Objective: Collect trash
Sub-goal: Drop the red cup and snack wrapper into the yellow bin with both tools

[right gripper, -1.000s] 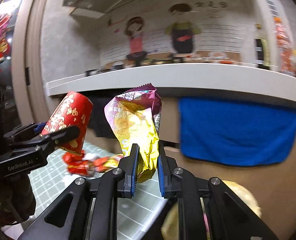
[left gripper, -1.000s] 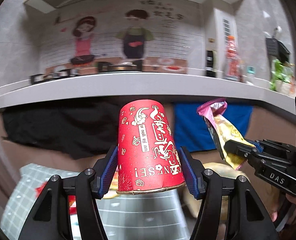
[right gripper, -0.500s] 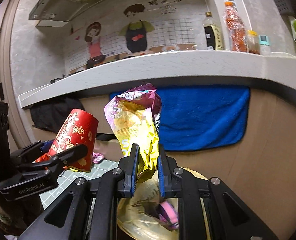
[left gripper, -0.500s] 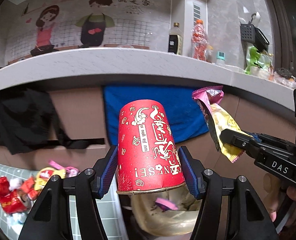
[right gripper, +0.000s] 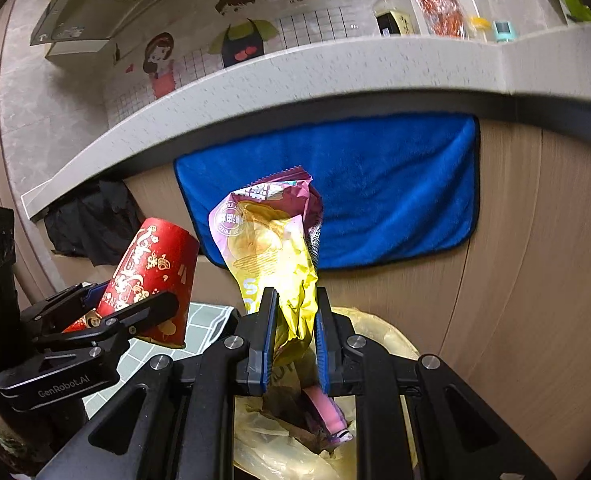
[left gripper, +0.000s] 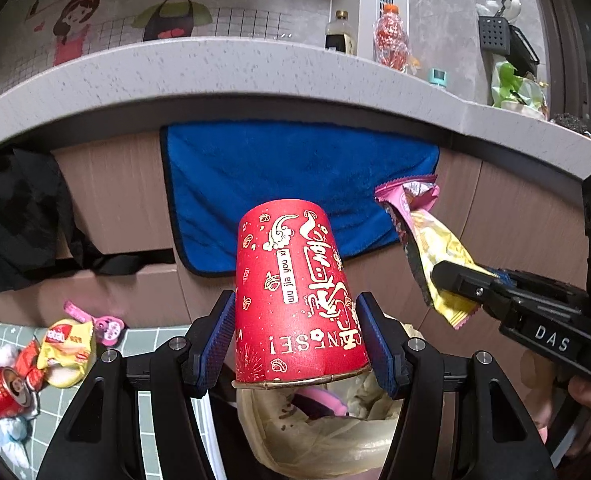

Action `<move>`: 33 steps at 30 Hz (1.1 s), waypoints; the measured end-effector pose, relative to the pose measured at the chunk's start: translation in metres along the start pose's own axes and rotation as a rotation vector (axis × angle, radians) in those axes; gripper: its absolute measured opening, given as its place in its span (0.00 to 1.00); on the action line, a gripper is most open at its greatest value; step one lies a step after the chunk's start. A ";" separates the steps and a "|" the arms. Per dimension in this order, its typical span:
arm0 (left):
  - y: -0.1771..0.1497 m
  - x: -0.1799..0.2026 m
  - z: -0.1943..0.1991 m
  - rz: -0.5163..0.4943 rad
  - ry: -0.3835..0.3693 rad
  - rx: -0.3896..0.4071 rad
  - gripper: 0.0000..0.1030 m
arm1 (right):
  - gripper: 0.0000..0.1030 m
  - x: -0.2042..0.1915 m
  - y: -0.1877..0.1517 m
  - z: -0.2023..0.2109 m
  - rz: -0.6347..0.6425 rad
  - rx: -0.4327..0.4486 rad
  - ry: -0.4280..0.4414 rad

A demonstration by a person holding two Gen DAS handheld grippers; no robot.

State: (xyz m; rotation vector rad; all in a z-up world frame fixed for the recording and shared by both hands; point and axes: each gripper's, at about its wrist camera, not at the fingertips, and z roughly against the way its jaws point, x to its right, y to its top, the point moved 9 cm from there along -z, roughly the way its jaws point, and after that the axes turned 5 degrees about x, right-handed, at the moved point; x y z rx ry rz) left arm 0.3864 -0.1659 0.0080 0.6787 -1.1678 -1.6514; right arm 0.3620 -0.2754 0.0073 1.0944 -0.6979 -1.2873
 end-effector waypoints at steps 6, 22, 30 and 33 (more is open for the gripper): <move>-0.011 -0.002 -0.021 0.011 -0.011 -0.039 0.59 | 0.16 0.015 -0.013 -0.015 -0.030 -0.027 -0.007; -0.036 -0.012 -0.073 0.149 -0.196 -0.187 0.72 | 0.41 0.052 -0.051 -0.054 -0.177 -0.123 -0.024; -0.031 -0.070 -0.022 0.175 -0.057 -0.125 0.72 | 0.44 0.034 -0.048 -0.037 -0.195 -0.105 -0.015; -0.036 -0.095 0.007 0.166 0.003 -0.101 0.72 | 0.44 0.017 -0.046 -0.033 -0.177 -0.099 -0.012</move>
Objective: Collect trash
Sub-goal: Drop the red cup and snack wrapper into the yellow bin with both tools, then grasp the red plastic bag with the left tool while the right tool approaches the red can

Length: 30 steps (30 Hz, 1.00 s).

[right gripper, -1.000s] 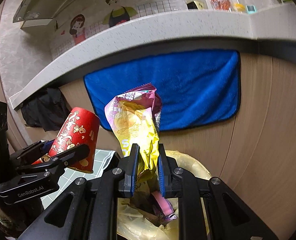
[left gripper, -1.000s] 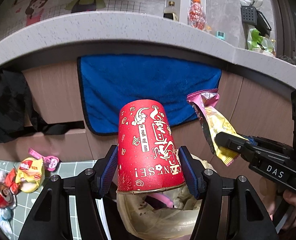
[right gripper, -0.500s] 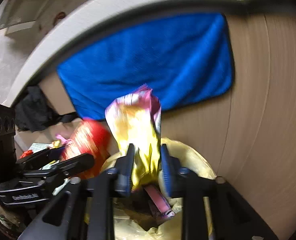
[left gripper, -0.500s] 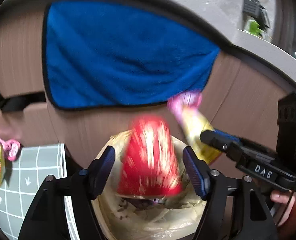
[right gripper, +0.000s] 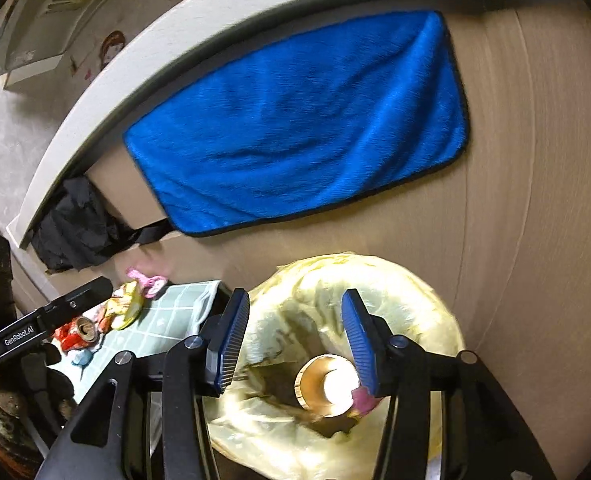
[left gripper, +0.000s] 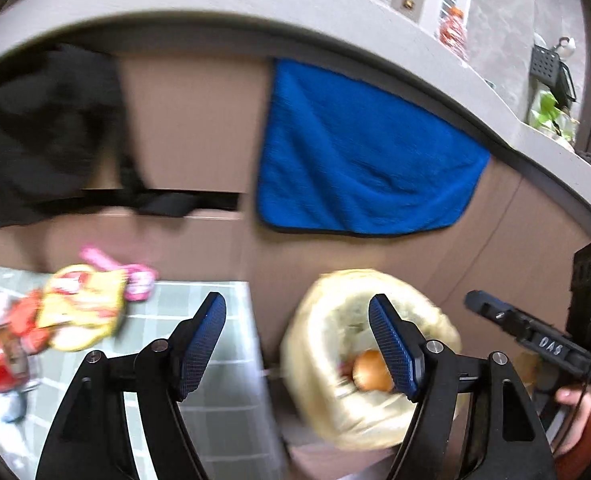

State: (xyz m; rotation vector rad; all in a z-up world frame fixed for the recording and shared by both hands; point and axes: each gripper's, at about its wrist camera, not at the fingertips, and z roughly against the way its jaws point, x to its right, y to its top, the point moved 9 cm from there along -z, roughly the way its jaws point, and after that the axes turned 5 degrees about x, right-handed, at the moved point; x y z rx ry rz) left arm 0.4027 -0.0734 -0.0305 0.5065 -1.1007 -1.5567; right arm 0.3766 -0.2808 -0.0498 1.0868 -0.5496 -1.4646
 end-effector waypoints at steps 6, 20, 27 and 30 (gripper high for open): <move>-0.010 -0.055 0.062 -0.043 0.128 0.051 0.72 | 0.44 -0.064 -0.007 0.012 0.059 0.035 0.069; -0.049 -0.271 0.136 0.294 0.263 0.069 0.72 | 0.44 -0.198 -0.062 -0.021 0.159 -0.098 0.222; -0.041 -0.358 0.126 0.297 0.393 0.081 0.72 | 0.44 -0.234 -0.096 -0.046 0.159 -0.173 0.254; -0.048 -0.382 0.107 0.337 0.411 0.034 0.72 | 0.44 -0.246 -0.106 -0.054 0.185 -0.198 0.255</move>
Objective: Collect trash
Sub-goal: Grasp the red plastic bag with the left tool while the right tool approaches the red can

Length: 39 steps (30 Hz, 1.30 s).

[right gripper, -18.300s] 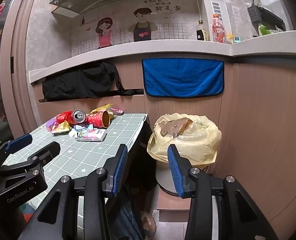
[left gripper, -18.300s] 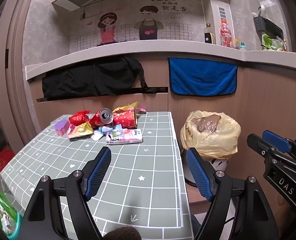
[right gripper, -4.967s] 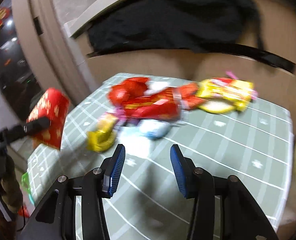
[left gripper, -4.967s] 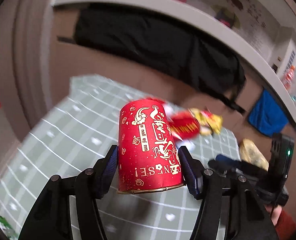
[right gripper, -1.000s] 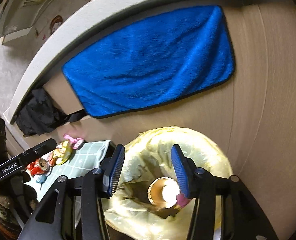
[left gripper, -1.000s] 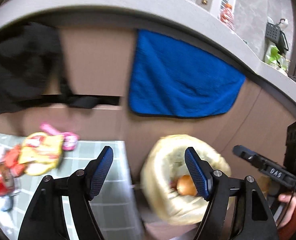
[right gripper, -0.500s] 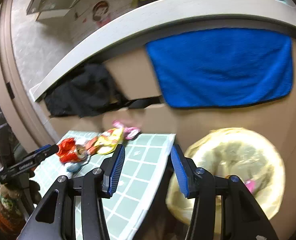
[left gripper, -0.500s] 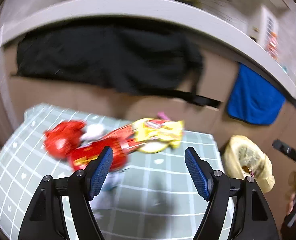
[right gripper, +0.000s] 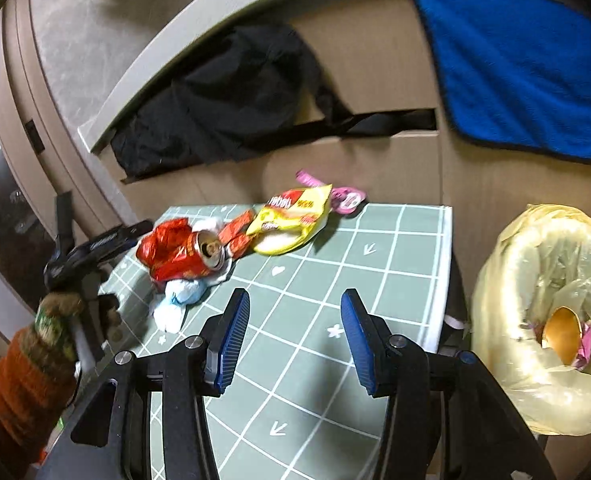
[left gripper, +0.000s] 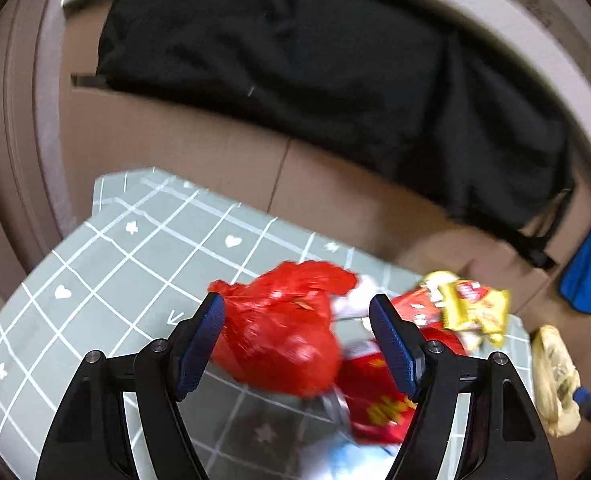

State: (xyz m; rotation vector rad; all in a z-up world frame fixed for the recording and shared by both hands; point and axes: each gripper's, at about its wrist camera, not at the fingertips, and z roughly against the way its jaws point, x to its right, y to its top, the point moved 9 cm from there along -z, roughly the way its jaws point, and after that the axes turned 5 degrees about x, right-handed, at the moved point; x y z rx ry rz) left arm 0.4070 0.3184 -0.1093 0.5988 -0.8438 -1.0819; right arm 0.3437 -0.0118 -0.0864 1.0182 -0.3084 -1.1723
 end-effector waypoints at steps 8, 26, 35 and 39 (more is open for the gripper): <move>-0.020 -0.024 -0.031 0.120 -0.001 -0.106 0.71 | 0.44 -0.018 -0.007 -0.027 0.049 -0.068 0.009; -0.052 -0.044 0.105 0.107 -0.047 -0.053 0.57 | 0.43 -0.151 0.036 -0.155 0.255 -0.157 0.159; -0.066 -0.069 0.133 0.195 -0.061 -0.050 0.57 | 0.37 -0.149 0.013 -0.210 0.313 -0.321 0.120; -0.072 -0.067 0.129 0.224 -0.089 -0.070 0.57 | 0.37 -0.113 -0.017 -0.161 0.251 -0.340 0.130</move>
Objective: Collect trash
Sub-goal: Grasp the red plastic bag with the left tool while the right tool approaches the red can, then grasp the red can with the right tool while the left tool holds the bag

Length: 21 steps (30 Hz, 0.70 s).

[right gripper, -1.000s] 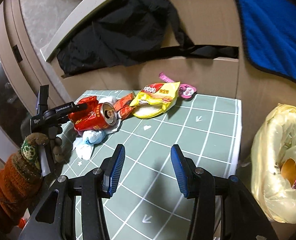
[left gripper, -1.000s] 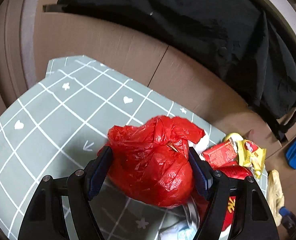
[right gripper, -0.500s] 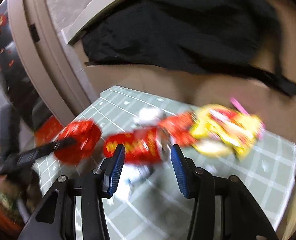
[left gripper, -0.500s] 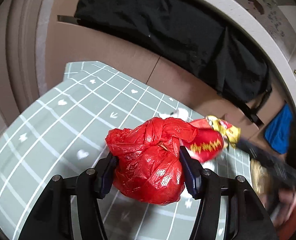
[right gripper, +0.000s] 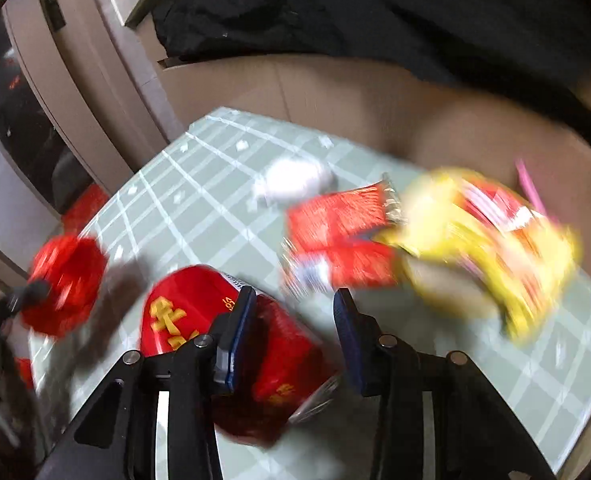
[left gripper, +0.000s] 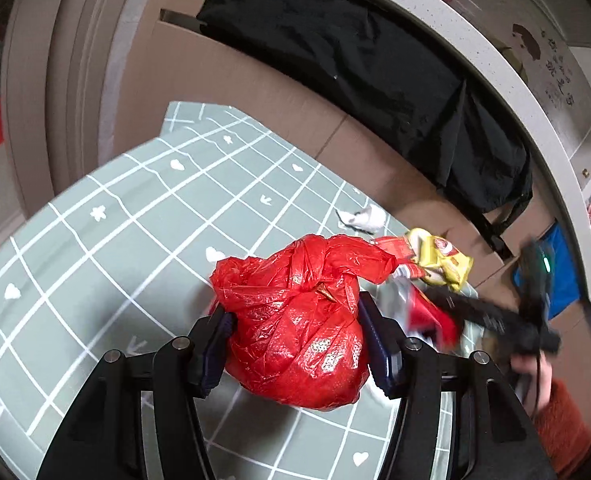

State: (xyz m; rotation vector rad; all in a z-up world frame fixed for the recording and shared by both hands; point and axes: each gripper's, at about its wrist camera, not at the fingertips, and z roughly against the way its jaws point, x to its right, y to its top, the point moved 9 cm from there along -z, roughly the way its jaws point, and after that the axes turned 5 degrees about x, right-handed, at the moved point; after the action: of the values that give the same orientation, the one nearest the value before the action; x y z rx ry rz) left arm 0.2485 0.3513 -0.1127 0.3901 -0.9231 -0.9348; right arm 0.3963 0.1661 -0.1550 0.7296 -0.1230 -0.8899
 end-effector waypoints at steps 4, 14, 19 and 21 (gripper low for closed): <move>-0.006 0.020 -0.004 -0.013 -0.050 -0.017 0.57 | 0.38 0.026 -0.051 0.036 -0.089 -0.021 -0.020; -0.020 0.062 0.000 -0.063 -0.111 -0.029 0.57 | 0.39 0.006 -0.082 0.123 0.099 0.116 -0.108; -0.024 0.072 0.006 -0.072 -0.120 -0.030 0.57 | 0.42 -0.031 -0.078 0.121 0.196 0.112 -0.084; -0.026 0.072 0.008 -0.073 -0.114 -0.031 0.57 | 0.42 -0.042 -0.083 0.112 0.252 0.113 -0.110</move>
State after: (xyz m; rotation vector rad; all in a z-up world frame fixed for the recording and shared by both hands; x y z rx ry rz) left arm 0.2475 0.2785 -0.0890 0.3485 -1.0017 -1.0455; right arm 0.2711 0.1047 -0.1144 0.7514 -0.3571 -0.6858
